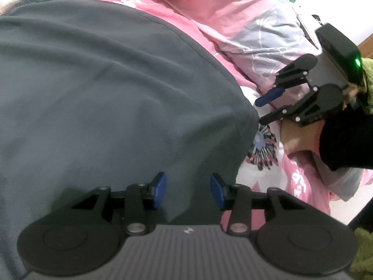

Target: Fold clothes

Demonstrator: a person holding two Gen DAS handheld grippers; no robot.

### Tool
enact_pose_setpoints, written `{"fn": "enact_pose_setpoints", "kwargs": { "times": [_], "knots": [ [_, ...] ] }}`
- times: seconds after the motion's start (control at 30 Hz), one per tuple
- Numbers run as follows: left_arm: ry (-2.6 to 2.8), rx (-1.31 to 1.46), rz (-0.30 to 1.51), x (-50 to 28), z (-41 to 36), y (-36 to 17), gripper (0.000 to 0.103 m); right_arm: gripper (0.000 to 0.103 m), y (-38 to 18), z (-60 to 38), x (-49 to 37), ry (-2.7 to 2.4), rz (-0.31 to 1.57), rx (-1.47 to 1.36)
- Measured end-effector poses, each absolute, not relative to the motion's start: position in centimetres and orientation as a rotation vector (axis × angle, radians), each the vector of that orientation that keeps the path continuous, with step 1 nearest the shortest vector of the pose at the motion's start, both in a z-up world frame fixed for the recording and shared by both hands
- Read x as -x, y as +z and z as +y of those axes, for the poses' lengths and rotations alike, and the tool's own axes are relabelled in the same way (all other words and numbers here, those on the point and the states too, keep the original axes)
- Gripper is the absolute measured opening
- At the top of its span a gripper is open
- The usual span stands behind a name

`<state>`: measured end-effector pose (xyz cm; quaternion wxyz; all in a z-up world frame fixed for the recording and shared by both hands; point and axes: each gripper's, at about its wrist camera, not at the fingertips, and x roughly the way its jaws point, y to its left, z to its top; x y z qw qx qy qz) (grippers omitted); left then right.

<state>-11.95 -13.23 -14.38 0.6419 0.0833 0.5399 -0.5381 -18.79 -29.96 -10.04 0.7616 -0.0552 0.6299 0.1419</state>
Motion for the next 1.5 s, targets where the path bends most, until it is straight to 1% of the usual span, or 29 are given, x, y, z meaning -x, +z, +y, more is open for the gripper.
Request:
{"fn": "enact_pose_setpoints", "kwargs": {
  "times": [0.03,0.07,0.13,0.2,0.23,0.3,0.37,0.47,0.6,0.83,0.9,0.93,0.97,1.0,1.03,1.07,1.1,1.13,1.2,1.3,1.33,1.4,1.47,1.5],
  "knots": [
    [-1.227,-0.187,1.234,12.0,-12.6,-14.0,0.043,0.034,-10.1,-30.4,18.5,0.313,1.385,0.055],
    [-1.228,-0.184,1.237,12.1,-12.0,-13.7,0.043,0.039,-10.2,-31.4,18.1,0.302,1.398,-0.025],
    [-1.228,-0.171,1.249,12.1,-10.6,-13.1,0.043,0.046,-10.4,-33.8,17.4,0.266,1.411,-0.195],
    [-1.230,-0.144,1.280,12.1,-8.9,-12.8,0.044,0.049,-10.5,-36.1,16.8,0.228,1.388,-0.367],
    [-1.234,-0.121,1.314,12.0,-8.1,-12.9,0.045,0.054,-10.5,-37.3,16.6,0.209,1.373,-0.452],
    [-1.236,-0.070,1.389,11.8,-6.7,-13.5,0.048,0.057,-10.8,-38.7,16.0,0.183,1.335,-0.596],
    [-1.215,-0.021,1.440,11.8,-5.9,-14.5,0.049,0.060,-11.3,-39.3,15.2,0.172,1.318,-0.656],
    [-1.183,0.044,1.494,11.6,-5.4,-16.0,0.049,0.060,-13.0,-38.9,13.8,0.156,1.351,-0.662],
    [-1.151,0.116,1.520,11.3,-5.0,-17.2,0.049,0.060,-13.6,-38.4,13.2,0.139,1.373,-0.666],
    [-1.087,0.292,1.496,10.7,-4.5,-18.4,0.048,0.060,-14.5,-38.2,13.2,0.116,1.344,-0.747],
    [-1.117,0.311,1.519,11.3,-5.2,-18.9,0.044,0.058,-14.8,-37.8,13.6,0.134,1.382,-0.730],
    [-1.147,0.298,1.531,11.7,-5.5,-19.1,0.041,0.054,-15.0,-37.6,13.8,0.144,1.403,-0.720],
    [-1.175,0.282,1.543,12.2,-5.9,-19.3,0.035,0.045,-15.1,-37.3,14.0,0.154,1.424,-0.710],
    [-1.193,0.260,1.555,12.7,-6.4,-19.6,0.030,0.039,-15.2,-37.1,14.2,0.164,1.445,-0.699],
    [-1.199,0.242,1.565,13.0,-6.8,-19.9,0.014,0.029,-15.4,-36.9,14.4,0.174,1.466,-0.689],
    [-1.206,0.228,1.574,13.2,-7.1,-20.1,0.004,0.016,-15.5,-36.9,14.4,0.173,1.475,-0.689],
    [-1.221,0.241,1.573,13.1,-7.3,-19.9,0.005,0.007,-15.1,-36.9,14.3,0.186,1.478,-0.674],
    [-1.256,0.294,1.557,12.7,-7.0,-19.3,0.004,0.003,-14.6,-36.9,14.2,0.204,1.481,-0.656],
    [-1.348,0.423,1.485,11.8,-5.9,-17.3,0.004,0.003,-11.7,-36.8,13.5,0.299,1.401,-0.660],
    [-1.453,0.502,1.428,11.1,-4.9,-15.5,0.004,0.003,-7.4,-37.2,12.9,0.406,1.314,-0.613],
    [-1.453,0.438,1.463,11.5,-5.3,-16.0,0.004,0.003,-7.3,-37.3,13.0,0.397,1.331,-0.589],
    [-1.453,0.320,1.530,12.2,-6.2,-17.1,0.003,0.003,-9.6,-37.8,13.7,0.319,1.436,-0.576],
    [-1.472,0.286,1.572,12.7,-6.7,-17.7,0.003,0.002,-11.1,-37.5,14.2,0.295,1.496,-0.576],
    [-1.492,0.281,1.554,12.8,-6.7,-17.3,0.003,0.002,-10.8,-37.0,14.1,0.320,1.505,-0.555]
  ]
}}
